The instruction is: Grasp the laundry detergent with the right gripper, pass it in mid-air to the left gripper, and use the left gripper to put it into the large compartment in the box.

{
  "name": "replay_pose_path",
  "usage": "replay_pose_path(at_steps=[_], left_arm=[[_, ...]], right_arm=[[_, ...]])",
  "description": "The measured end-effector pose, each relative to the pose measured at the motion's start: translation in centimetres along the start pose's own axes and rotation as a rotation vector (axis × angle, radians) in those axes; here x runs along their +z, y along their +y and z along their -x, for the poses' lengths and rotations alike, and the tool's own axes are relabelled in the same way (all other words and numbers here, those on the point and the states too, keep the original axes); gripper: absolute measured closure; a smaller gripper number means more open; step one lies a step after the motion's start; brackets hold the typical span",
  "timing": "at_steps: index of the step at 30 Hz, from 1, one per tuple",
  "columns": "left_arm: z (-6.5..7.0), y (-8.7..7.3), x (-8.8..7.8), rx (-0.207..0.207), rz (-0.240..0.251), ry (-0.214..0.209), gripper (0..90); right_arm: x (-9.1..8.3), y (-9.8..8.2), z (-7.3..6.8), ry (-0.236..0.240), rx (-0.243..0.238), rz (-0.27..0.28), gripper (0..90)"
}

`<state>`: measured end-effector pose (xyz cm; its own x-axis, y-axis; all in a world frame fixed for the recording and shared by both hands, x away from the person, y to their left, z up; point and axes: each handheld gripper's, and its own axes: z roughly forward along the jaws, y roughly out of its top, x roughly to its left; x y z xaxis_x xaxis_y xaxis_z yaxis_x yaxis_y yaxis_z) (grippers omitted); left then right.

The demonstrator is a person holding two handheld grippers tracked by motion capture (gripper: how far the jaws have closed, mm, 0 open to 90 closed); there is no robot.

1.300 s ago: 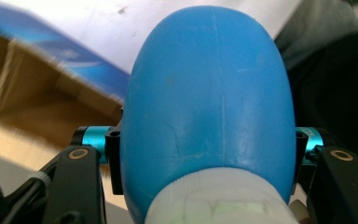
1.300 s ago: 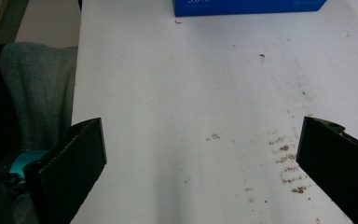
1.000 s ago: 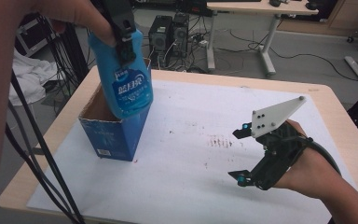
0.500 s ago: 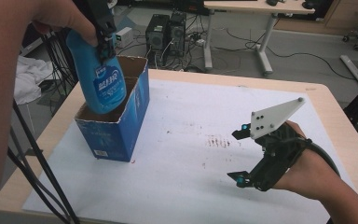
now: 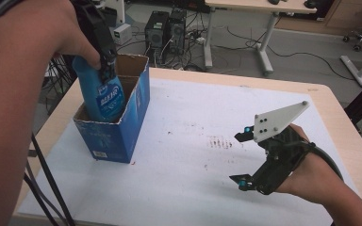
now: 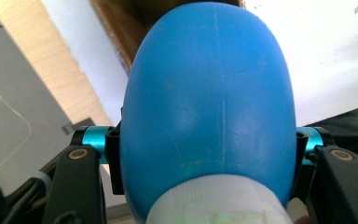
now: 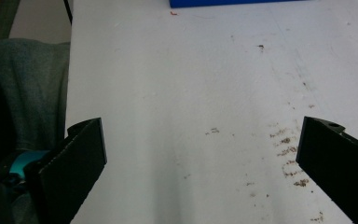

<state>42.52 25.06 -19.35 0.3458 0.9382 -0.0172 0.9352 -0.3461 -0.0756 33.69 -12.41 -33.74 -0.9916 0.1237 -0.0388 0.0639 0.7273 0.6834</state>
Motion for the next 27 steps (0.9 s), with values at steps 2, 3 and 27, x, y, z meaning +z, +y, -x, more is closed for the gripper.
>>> replay_pose_path(at_steps=[2, 3, 27], left_arm=[[-0.1, 0.3, 0.9, 0.016, -0.008, -0.007, 39.0], [-0.1, 0.4, 1.4, 0.028, -0.01, -0.006, 39.0], [0.7, 1.9, 8.9, 0.423, -0.047, 0.036, 39.0]], right_arm=[[0.1, 0.0, 0.0, 0.001, -0.001, 0.001, 0.6], [0.1, 0.0, 0.0, 0.0, 0.0, 0.0, 0.6], [0.1, -0.3, -0.1, -0.004, 0.008, 0.0, 0.6]])
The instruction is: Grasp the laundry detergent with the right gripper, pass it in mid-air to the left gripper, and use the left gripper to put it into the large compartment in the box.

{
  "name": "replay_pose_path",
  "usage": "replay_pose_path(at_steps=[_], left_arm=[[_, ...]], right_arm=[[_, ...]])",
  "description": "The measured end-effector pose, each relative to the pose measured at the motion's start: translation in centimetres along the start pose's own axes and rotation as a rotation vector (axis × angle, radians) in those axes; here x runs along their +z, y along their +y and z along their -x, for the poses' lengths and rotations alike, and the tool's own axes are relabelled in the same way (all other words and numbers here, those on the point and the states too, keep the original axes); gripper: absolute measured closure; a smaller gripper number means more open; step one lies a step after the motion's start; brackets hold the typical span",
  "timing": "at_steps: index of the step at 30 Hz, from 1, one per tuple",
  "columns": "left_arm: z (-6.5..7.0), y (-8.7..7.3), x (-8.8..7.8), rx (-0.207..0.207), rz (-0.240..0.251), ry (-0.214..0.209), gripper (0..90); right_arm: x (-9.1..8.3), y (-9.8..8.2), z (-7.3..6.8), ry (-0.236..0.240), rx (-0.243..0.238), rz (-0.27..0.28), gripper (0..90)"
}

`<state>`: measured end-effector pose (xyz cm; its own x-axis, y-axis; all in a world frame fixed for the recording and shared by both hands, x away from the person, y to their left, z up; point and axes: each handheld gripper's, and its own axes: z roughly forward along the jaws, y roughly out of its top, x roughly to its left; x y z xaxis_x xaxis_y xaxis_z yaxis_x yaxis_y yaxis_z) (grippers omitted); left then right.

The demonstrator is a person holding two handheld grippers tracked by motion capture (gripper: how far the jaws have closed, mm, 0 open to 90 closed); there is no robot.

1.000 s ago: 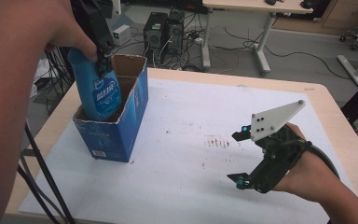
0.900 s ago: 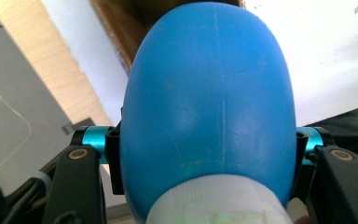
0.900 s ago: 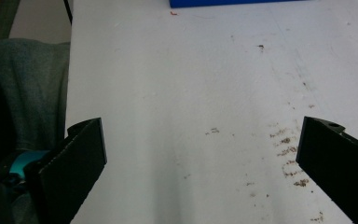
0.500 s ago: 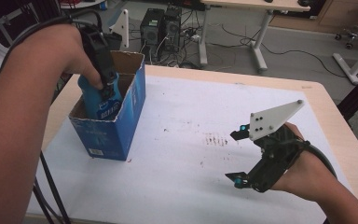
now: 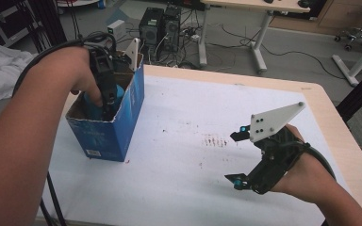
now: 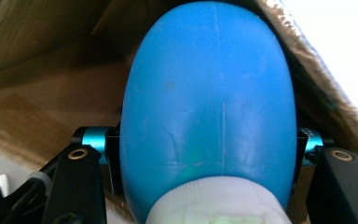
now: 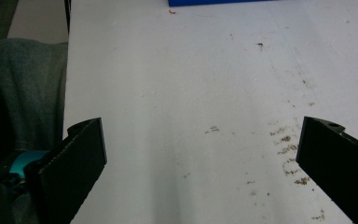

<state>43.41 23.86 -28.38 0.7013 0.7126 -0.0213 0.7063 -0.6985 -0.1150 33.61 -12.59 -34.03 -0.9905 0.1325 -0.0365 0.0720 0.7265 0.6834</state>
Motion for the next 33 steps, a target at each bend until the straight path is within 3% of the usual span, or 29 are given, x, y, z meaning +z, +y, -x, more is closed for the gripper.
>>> replay_pose_path(at_steps=[1, 11, 23, 30, 33], left_arm=[[-0.1, 0.0, 0.2, 0.018, -0.003, 0.004, 39.0], [-0.5, -0.1, 1.2, 0.035, 0.011, -0.009, 39.0], [-1.1, -0.5, 1.2, 0.008, 0.018, -0.035, 34.7], [-1.0, -0.5, 1.0, 0.034, 0.026, -0.035, 28.8], [-1.0, -0.6, 0.7, 0.024, 0.036, -0.035, 28.0]], right_arm=[[0.0, 0.0, 0.0, 0.0, 0.0, 0.0, 0.6], [0.1, -0.2, -0.1, 0.003, 0.005, 0.0, 0.6], [0.3, -0.3, 0.0, 0.005, 0.009, -0.002, 0.6], [0.2, -0.4, 0.0, 0.003, 0.015, -0.004, 0.6], [0.2, -0.4, 0.0, 0.005, 0.017, -0.007, 0.6]])
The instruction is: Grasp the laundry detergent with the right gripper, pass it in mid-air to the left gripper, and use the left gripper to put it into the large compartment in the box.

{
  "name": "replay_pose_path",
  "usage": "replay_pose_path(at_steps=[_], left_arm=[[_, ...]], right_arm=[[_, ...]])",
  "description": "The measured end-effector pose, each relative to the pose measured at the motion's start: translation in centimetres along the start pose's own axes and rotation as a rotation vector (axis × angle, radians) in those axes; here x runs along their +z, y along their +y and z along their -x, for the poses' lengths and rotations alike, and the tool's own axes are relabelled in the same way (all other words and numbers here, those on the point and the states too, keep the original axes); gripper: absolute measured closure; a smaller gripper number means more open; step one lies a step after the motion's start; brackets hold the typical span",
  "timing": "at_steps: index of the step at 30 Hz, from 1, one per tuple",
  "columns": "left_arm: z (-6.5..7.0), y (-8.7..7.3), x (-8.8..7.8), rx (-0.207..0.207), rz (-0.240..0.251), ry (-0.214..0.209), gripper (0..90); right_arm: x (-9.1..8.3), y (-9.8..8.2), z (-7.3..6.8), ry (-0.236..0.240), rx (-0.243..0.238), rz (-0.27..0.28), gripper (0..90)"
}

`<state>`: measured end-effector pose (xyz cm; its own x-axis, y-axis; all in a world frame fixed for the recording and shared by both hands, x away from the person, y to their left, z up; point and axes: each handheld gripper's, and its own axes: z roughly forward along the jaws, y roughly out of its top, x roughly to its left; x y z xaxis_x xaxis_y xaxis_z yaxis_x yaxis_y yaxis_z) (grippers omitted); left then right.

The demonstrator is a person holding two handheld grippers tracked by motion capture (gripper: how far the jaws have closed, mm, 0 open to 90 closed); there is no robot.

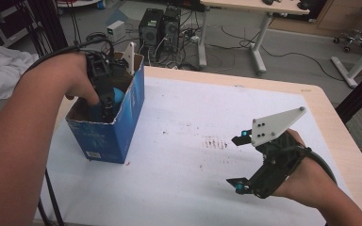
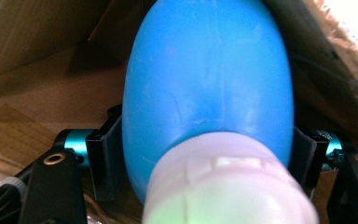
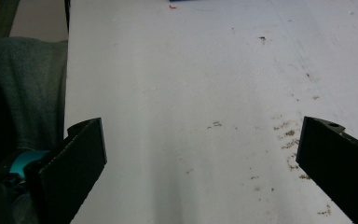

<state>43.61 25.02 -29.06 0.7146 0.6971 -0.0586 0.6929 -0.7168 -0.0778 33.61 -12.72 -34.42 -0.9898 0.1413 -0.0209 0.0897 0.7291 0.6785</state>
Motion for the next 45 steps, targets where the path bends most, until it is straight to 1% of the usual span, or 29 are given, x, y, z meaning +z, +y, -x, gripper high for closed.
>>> replay_pose_path(at_steps=[2, 3, 6, 7, 8, 9, 10, 11, 12, 13, 15, 18, 20, 22, 24, 26, 28, 29, 30, 32, 34, 36, 37, 38, 40, 43, 45], left_arm=[[0.0, 0.0, -0.3, -0.001, 0.004, 0.004, 28.0], [0.1, -0.1, -0.4, -0.012, 0.015, 0.005, 27.7], [0.3, -0.1, -1.1, -0.005, 0.018, 0.011, 26.3], [0.4, -0.2, -1.3, -0.008, 0.023, 0.012, 25.0], [0.4, -0.2, -1.6, 0.002, 0.017, 0.02, 24.9], [0.5, -0.2, -1.8, -0.002, 0.027, 0.025, 24.9], [0.4, -0.3, -2.0, 0.006, 0.025, 0.03, 23.4], [0.5, -0.4, -2.2, 0.001, 0.035, 0.026, 22.7], [0.5, -0.5, -2.4, -0.002, 0.034, 0.029, 22.7], [0.5, -0.5, -2.7, 0.006, 0.026, 0.039, 22.4], [0.6, -0.6, -3.1, 0.004, 0.038, 0.045, 20.8], [1.0, -0.7, -3.8, 0.024, 0.045, 0.053, 18.8], [1.4, -0.7, -4.3, 0.035, 0.053, 0.05, 18.7], [1.8, -0.6, -4.8, 0.051, 0.058, 0.058, 16.3], [2.2, -0.6, -5.4, 0.07, 0.063, 0.066, 16.3], [2.7, -0.5, -6.0, 0.081, 0.077, 0.072, 16.3], [3.1, -0.4, -6.6, 0.106, 0.078, 0.075, 16.3], [3.4, -0.3, -6.8, 0.111, 0.083, 0.082, 14.5], [3.7, -0.2, -7.0, 0.126, 0.085, 0.08, 12.8], [4.2, -0.1, -7.4, 0.154, 0.095, 0.067, 12.7], [4.9, 0.2, -7.8, 0.179, 0.106, 0.061, 9.8], [5.8, 0.5, -8.0, 0.219, 0.113, 0.058, 9.8], [6.2, 0.7, -8.1, 0.239, 0.114, 0.057, 9.8], [6.6, 0.8, -8.1, 0.257, 0.117, 0.055, 9.8], [7.3, 1.2, -8.2, 0.299, 0.118, 0.05, 9.8], [8.4, 1.8, -8.1, 0.357, 0.122, 0.021, 9.7], [9.1, 2.2, -7.8, 0.384, 0.114, 0.014, 6.7]], right_arm=[[0.0, 0.0, 0.0, 0.0, 0.0, -0.001, 0.6], [-0.1, 0.1, 0.0, 0.0, -0.002, -0.001, 0.6], [-0.2, 0.1, 0.0, -0.002, -0.003, 0.001, 0.6], [-0.3, 0.0, 0.1, -0.001, 0.0, 0.001, 0.6], [-0.3, 0.0, 0.1, -0.004, 0.0, 0.001, 0.6], [-0.3, 0.0, 0.1, -0.004, 0.0, 0.001, 0.6], [-0.4, 0.0, 0.1, -0.004, -0.001, 0.001, 0.6], [-0.4, 0.0, 0.2, -0.004, 0.001, 0.0, 0.6], [-0.5, 0.0, 0.2, -0.006, -0.003, -0.001, 0.6], [-0.6, 0.0, 0.2, -0.007, 0.001, -0.002, 0.6], [-0.8, 0.0, 0.3, -0.014, -0.004, -0.007, 0.6], [-0.9, 0.1, 0.3, -0.013, -0.002, -0.006, 0.6], [-1.0, 0.1, 0.4, -0.014, -0.002, -0.007, 0.6], [-1.1, 0.1, 0.5, -0.013, -0.002, -0.009, 0.6], [-1.3, 0.2, 0.7, -0.014, -0.003, -0.015, 0.6], [-1.5, 0.2, 0.8, -0.017, -0.003, -0.023, 0.7], [-1.8, 0.2, 1.0, -0.016, -0.002, -0.027, 0.6], [-1.9, 0.2, 1.1, -0.015, -0.003, -0.031, 0.6], [-2.0, 0.2, 1.1, -0.015, 0.001, -0.039, 0.6], [-2.3, 0.2, 1.3, -0.016, -0.001, -0.05, 0.6], [-2.5, 0.3, 1.5, -0.017, 0.0, -0.066, 0.6], [-2.9, 0.4, 1.8, -0.013, -0.001, -0.09, 0.6], [-2.9, 0.4, 1.8, -0.013, -0.001, -0.09, 0.6], [-3.2, 0.5, 2.0, -0.014, -0.004, -0.107, 0.6], [-3.3, 0.6, 2.2, -0.009, -0.006, -0.117, 0.6], [-3.5, 0.9, 2.5, -0.004, -0.02, -0.16, 0.6], [-3.7, 1.1, 2.7, -0.001, -0.029, -0.199, 0.6]])
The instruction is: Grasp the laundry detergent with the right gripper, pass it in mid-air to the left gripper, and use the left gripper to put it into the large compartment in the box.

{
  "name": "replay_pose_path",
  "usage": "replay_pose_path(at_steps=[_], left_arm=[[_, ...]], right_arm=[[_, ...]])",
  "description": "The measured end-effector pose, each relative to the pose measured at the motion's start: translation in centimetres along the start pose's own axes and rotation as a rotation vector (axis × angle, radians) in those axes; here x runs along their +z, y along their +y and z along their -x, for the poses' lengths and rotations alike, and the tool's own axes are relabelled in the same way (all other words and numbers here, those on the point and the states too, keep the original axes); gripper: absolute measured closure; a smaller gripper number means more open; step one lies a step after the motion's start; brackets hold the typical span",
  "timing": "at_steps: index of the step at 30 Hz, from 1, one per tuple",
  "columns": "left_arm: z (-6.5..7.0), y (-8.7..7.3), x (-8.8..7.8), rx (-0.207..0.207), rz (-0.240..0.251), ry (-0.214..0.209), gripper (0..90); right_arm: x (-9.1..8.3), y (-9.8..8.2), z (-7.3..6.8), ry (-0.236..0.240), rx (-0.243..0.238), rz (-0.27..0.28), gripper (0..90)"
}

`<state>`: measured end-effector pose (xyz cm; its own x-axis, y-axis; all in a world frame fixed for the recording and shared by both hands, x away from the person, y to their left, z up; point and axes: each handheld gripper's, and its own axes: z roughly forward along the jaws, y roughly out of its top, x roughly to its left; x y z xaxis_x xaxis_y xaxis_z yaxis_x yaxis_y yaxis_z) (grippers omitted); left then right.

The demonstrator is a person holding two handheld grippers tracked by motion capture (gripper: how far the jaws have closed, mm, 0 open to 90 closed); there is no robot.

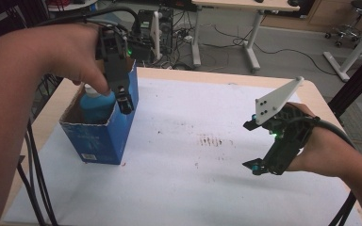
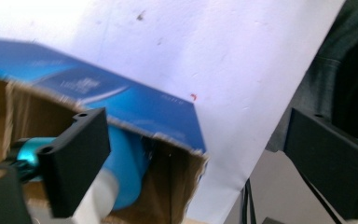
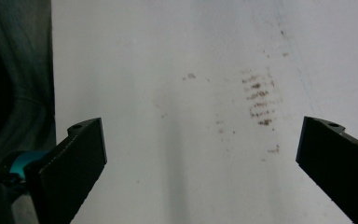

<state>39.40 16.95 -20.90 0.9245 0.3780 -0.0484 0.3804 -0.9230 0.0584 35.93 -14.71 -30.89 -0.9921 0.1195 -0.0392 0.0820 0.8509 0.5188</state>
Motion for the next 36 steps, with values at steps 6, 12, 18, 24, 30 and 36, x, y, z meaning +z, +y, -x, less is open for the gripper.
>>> replay_pose_path(at_steps=[6, 12, 18, 24, 30, 36], left_arm=[[1.1, 1.6, 1.0, 0.075, 0.001, -0.029, 6.2], [1.8, 2.7, 2.4, 0.134, -0.009, -0.051, 3.2], [2.2, 3.6, 4.0, 0.176, -0.023, -0.079, 1.6], [2.5, 4.3, 4.9, 0.206, -0.037, -0.09, 1.6], [2.6, 4.9, 5.3, 0.226, -0.047, -0.08, 1.6], [2.6, 5.1, 5.4, 0.226, -0.03, -0.079, 1.6]], right_arm=[[-0.7, 0.4, 0.8, 0.005, -0.02, -0.113, 0.6], [-1.4, 0.3, 1.5, 0.014, -0.037, -0.206, 0.6], [-2.4, 0.4, 2.0, 0.018, -0.055, -0.28, 0.6], [-3.9, 1.0, 2.3, -0.001, -0.073, -0.34, 0.6], [-4.9, 1.3, 2.3, -0.011, -0.073, -0.358, 0.7], [-4.9, 0.9, 2.2, -0.008, -0.084, -0.378, 0.7]])
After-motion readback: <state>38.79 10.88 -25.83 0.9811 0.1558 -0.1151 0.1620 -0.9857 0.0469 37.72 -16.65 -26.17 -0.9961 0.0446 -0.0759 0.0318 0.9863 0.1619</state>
